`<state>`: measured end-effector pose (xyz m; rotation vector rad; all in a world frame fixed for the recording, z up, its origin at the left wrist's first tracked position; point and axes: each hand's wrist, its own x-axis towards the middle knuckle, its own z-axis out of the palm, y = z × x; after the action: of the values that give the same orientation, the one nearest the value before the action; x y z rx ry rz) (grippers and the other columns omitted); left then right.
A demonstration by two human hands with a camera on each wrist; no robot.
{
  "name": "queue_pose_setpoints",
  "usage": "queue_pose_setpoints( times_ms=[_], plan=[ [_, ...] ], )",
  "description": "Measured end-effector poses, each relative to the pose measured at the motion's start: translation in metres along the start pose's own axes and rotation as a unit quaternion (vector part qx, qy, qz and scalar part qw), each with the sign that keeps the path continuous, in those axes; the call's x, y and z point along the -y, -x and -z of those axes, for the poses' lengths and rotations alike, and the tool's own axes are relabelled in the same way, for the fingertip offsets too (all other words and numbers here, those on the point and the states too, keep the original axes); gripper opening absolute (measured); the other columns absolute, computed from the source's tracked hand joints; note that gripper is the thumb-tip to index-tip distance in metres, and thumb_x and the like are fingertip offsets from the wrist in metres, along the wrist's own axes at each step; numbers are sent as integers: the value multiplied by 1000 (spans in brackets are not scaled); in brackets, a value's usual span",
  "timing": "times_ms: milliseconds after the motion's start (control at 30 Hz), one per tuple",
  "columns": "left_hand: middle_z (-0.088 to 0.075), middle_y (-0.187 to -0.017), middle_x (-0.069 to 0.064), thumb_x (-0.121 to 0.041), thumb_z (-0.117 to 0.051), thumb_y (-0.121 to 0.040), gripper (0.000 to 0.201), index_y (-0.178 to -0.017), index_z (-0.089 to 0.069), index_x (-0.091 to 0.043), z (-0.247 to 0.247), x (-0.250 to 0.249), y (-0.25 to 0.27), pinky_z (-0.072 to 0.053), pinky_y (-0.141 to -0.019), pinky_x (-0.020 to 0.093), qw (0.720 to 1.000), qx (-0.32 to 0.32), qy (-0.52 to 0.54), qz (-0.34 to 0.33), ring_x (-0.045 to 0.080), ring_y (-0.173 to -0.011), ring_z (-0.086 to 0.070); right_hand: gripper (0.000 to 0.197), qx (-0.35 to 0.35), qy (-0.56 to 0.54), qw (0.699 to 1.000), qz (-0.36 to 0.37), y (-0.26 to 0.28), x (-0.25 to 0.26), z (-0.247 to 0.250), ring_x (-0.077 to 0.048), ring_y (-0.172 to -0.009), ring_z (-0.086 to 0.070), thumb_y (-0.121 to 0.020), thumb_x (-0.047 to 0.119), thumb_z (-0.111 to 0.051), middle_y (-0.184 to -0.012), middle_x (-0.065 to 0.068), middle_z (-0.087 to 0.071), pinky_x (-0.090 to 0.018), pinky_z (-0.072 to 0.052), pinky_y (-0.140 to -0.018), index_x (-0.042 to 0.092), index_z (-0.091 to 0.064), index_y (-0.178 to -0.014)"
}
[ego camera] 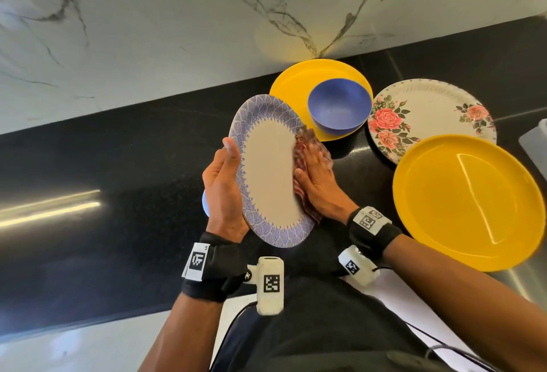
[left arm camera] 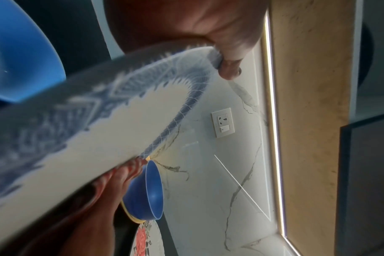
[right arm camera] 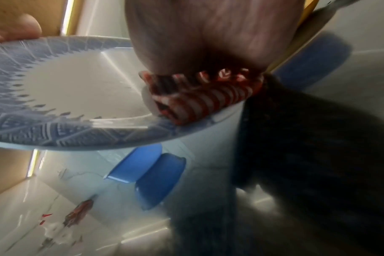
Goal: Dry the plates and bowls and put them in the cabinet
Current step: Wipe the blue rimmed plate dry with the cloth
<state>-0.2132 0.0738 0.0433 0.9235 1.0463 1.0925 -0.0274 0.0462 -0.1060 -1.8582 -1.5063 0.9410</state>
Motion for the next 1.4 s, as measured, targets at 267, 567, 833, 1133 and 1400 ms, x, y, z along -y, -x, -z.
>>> queue_pose_setpoints(
  times_ms=[267, 567, 833, 1133, 1400],
  plan=[
    [-71, -112, 15, -42, -37, -107, 56, -132, -58, 3, -2, -3, 0, -60, -80, 35, 1000, 11, -8, 10, 25, -97, -72, 63, 29, -49, 998, -11, 9, 7, -5, -17, -153, 22, -109, 42, -28, -167, 3, 18, -49, 10, -125, 27, 8, -159],
    [-67, -126, 24, -62, -57, -92, 73, -127, -62, 3, -12, -1, -2, -50, -104, 54, 1000, -7, 24, 6, 36, -118, -66, 65, 52, -81, 978, 183, 32, 88, -17, -15, -152, 24, -103, 48, -24, -166, 4, 21, -49, 15, -124, 27, 6, -157],
    [-68, -128, 20, -56, -57, -96, 61, -131, -64, -7, -9, -2, 0, -46, -108, 57, 998, -8, 52, 15, 36, -122, -64, 63, 89, -75, 969, 216, 47, 104, -17, -13, -153, 21, -107, 34, -30, -166, 11, 17, -51, 8, -125, 27, 8, -158],
    [-72, -123, 14, -33, -47, -107, 39, -131, -64, -7, -2, -3, -2, -53, -103, 52, 998, -44, 29, 16, 32, -115, -69, 63, 103, 32, 982, 153, 43, 32, -15, -11, -152, 23, -105, 48, -26, -166, 6, 20, -42, 12, -125, 32, 8, -157],
    [-72, -125, 9, -37, -42, -108, 44, -135, -62, -10, -8, -3, -1, -58, -96, 42, 999, -34, -8, -5, 25, -113, -70, 68, 95, 107, 989, 37, 36, -17, 2, -10, -150, 29, -93, 70, -4, -154, 24, 34, -55, 8, -123, 42, 20, -150]
  ],
)
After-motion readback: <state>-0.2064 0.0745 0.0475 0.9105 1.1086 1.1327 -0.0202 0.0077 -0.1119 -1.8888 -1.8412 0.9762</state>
